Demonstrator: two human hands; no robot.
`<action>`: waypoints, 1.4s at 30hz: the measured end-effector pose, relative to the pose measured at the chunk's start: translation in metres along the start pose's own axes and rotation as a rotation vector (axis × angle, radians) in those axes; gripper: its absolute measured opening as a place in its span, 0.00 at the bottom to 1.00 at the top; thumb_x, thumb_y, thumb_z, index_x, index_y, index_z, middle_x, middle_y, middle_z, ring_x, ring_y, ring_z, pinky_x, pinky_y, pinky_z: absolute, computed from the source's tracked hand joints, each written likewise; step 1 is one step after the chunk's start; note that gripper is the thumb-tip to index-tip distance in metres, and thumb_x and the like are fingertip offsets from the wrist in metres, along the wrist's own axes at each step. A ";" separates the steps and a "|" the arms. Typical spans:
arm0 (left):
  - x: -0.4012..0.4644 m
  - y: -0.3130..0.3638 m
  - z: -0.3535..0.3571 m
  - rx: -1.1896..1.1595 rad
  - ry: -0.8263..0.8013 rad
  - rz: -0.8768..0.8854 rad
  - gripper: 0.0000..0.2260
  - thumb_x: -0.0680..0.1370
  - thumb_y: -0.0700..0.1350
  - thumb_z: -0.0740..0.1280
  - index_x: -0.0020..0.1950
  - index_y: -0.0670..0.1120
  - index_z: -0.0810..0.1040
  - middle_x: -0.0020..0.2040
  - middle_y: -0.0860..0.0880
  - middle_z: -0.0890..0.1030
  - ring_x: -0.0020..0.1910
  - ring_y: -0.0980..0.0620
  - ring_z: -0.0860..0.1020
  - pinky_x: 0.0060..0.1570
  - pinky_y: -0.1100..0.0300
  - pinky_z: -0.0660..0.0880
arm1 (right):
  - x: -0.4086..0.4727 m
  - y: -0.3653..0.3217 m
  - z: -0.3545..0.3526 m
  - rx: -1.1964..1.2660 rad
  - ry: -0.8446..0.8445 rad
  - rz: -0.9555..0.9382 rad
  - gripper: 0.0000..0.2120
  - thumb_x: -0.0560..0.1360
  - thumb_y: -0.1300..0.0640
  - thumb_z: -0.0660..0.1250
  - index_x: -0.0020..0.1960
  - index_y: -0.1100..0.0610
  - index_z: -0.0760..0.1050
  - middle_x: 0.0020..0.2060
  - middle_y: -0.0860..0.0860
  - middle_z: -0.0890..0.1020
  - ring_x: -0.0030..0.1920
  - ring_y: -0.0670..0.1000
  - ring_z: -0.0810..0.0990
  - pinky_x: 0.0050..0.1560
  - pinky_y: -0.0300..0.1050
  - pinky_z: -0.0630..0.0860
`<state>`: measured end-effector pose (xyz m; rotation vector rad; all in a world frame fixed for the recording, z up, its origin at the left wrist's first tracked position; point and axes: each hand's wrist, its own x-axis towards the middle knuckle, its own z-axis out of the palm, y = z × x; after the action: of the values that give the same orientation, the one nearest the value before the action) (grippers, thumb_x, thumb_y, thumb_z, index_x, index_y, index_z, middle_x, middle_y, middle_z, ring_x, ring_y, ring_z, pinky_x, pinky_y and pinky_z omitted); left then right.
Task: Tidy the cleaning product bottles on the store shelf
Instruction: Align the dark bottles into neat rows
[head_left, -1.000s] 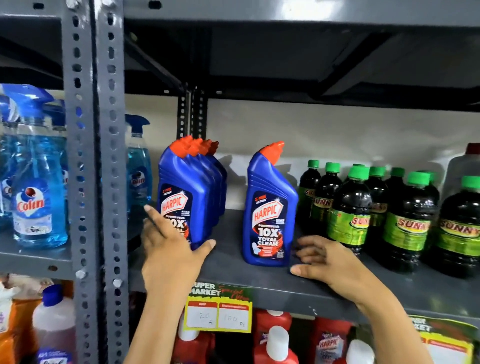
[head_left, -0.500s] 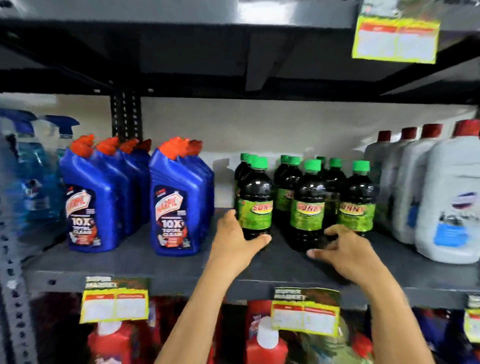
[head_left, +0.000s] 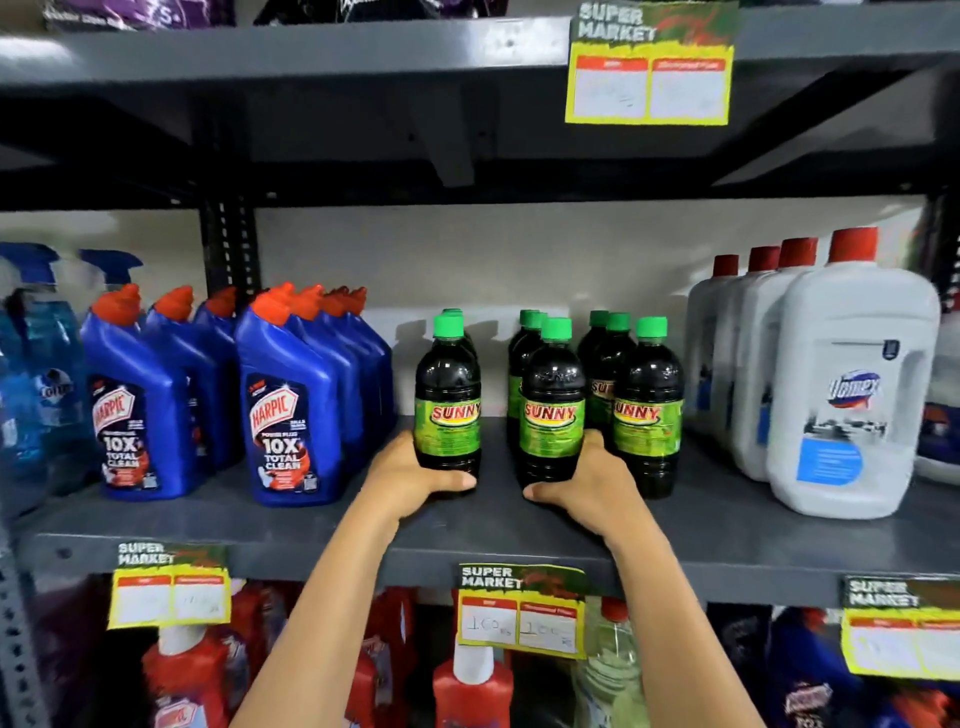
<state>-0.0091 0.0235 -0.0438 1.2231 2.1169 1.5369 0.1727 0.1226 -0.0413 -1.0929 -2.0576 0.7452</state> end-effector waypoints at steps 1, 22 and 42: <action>-0.001 0.000 -0.001 -0.029 -0.015 0.003 0.26 0.62 0.42 0.80 0.56 0.51 0.76 0.51 0.52 0.81 0.48 0.56 0.78 0.44 0.65 0.71 | 0.000 0.001 0.000 0.004 0.001 -0.005 0.35 0.62 0.51 0.79 0.61 0.59 0.65 0.57 0.57 0.81 0.58 0.59 0.79 0.57 0.50 0.75; 0.008 -0.011 0.004 0.041 0.028 -0.033 0.36 0.57 0.43 0.81 0.62 0.47 0.71 0.60 0.48 0.79 0.58 0.49 0.76 0.59 0.54 0.72 | -0.002 -0.001 0.003 -0.023 -0.011 -0.026 0.35 0.61 0.51 0.79 0.61 0.58 0.64 0.56 0.56 0.81 0.57 0.59 0.79 0.57 0.51 0.76; 0.007 -0.008 0.004 0.065 0.027 -0.042 0.38 0.59 0.43 0.81 0.65 0.46 0.69 0.62 0.47 0.78 0.59 0.47 0.76 0.57 0.55 0.71 | -0.002 -0.002 0.002 -0.016 -0.009 -0.025 0.36 0.61 0.53 0.80 0.62 0.58 0.64 0.57 0.56 0.80 0.58 0.58 0.78 0.56 0.47 0.75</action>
<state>-0.0146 0.0301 -0.0501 1.1775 2.2112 1.4863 0.1713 0.1197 -0.0418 -1.0728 -2.0845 0.7242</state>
